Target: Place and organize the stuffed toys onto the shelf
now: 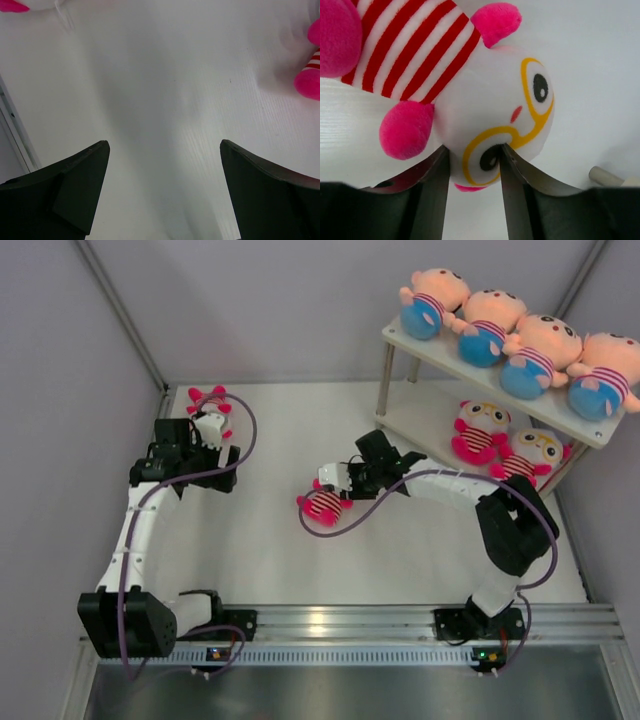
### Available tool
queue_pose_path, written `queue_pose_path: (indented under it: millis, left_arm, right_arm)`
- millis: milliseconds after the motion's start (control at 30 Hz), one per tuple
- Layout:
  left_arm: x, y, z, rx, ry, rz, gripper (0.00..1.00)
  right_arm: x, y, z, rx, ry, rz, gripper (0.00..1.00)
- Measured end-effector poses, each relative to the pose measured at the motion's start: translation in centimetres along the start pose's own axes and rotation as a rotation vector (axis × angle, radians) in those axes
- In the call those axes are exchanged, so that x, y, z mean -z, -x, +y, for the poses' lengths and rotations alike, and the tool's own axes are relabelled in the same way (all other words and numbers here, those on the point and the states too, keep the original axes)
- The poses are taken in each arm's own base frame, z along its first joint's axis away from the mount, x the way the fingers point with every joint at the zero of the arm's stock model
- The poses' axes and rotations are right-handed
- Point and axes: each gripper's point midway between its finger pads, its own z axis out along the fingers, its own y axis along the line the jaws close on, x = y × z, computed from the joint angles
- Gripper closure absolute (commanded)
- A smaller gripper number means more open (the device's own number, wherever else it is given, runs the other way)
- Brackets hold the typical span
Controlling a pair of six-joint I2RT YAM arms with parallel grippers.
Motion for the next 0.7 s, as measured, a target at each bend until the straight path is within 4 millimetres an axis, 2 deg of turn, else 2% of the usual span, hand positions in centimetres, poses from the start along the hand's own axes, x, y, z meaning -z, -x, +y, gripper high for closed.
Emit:
queue_pose_path:
  millis: [33,100,167,233,300,400,467,533,600,700]
  left_arm:
    - [0.1,-0.3,-0.1,0.000,-0.001,0.002,0.02]
    - [0.3,-0.9,-0.3,0.000,-0.002,0.006,0.02]
    - [0.6,-1.5,-0.5,-0.001,-0.004,0.012,0.02]
    - [0.9,-1.7,-0.7,-0.003,-0.003,0.010,0.02]
    - [1.2,-1.8,-0.7,-0.006,-0.002,0.005,0.02]
    - [1.6,-1.8,-0.8,-0.008,0.000,-0.004,0.02]
    - [1.7,-1.8,-0.8,-0.009,0.001,-0.006,0.02]
    - [1.8,-1.9,-0.9,-0.009,0.000,-0.005,0.02]
    - [1.8,-1.9,-0.9,-0.008,0.000,-0.004,0.02]
    - [1.9,-1.9,-0.9,-0.009,0.001,-0.006,0.02]
  right_arm:
    - [0.1,-0.3,0.2,0.008,0.000,0.016,0.54]
    - [0.4,-0.3,0.4,0.003,-0.005,0.033,0.31]
    - [0.9,0.4,0.3,-0.008,-0.026,0.036,0.29]
    - [1.9,2.0,0.2,-0.031,-0.063,0.022,0.29]
    - [2.9,4.5,0.4,-0.061,-0.101,-0.013,0.29]
    - [3.9,9.7,1.9,-0.106,-0.127,-0.113,0.27]
    - [3.9,12.6,3.3,-0.146,-0.126,-0.167,0.29]
    - [3.0,14.5,4.7,-0.216,-0.115,-0.190,0.30]
    - [1.6,14.6,5.4,-0.282,-0.114,-0.162,0.32]
    - [-1.3,12.4,5.7,-0.379,-0.144,-0.057,0.32]
